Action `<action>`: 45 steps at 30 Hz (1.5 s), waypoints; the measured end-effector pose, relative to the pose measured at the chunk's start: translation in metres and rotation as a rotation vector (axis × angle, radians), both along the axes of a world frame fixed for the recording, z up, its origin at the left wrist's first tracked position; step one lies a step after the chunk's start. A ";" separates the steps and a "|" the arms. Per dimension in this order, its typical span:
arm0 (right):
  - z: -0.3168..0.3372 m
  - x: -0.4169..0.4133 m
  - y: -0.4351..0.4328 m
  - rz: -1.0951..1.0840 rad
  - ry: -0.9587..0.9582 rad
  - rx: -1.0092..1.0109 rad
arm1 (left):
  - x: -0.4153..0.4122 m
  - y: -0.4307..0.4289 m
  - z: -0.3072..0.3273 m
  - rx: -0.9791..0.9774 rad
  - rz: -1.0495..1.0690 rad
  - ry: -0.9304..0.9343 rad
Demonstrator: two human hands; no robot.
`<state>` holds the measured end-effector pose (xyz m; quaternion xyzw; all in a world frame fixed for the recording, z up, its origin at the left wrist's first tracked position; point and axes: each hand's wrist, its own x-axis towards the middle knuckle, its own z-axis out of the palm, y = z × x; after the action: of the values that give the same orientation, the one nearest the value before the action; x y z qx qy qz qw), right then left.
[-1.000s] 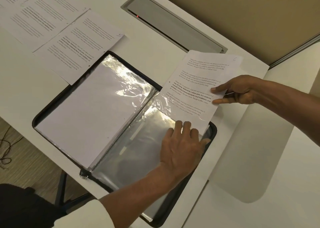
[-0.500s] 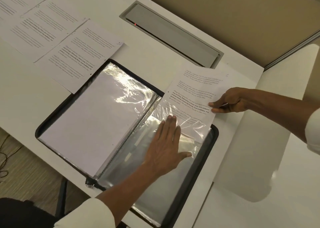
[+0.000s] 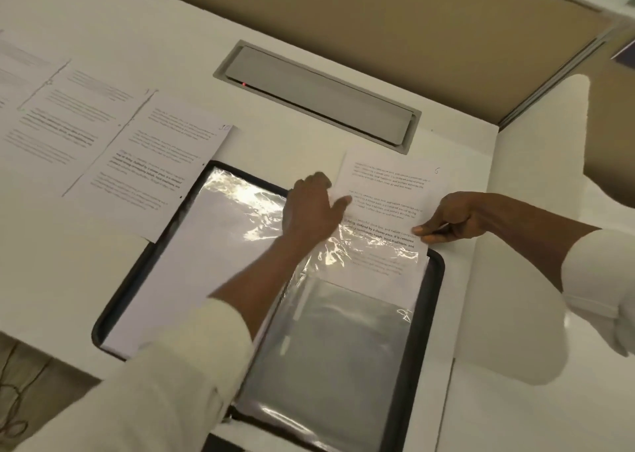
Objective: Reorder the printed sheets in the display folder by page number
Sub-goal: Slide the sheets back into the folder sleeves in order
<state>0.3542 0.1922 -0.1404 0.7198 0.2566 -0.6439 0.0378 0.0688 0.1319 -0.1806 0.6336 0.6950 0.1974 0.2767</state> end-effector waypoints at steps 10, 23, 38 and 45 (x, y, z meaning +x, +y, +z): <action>-0.001 -0.008 -0.022 0.110 -0.050 0.009 | 0.015 0.095 0.009 -0.444 0.045 -0.141; -0.019 0.000 -0.036 0.165 -0.269 0.828 | 0.006 0.092 0.006 -0.446 -0.207 -0.010; -0.018 -0.012 -0.050 0.275 -0.229 0.813 | -0.007 0.084 0.013 -0.288 -0.530 0.093; -0.008 -0.034 -0.050 0.589 -0.260 0.799 | -0.012 0.074 0.013 -0.285 -0.635 0.188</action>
<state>0.3199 0.1418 -0.1480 0.6492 0.6679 -0.3629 -0.0287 0.0569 0.2057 -0.1679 0.7883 0.5066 -0.0565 0.3447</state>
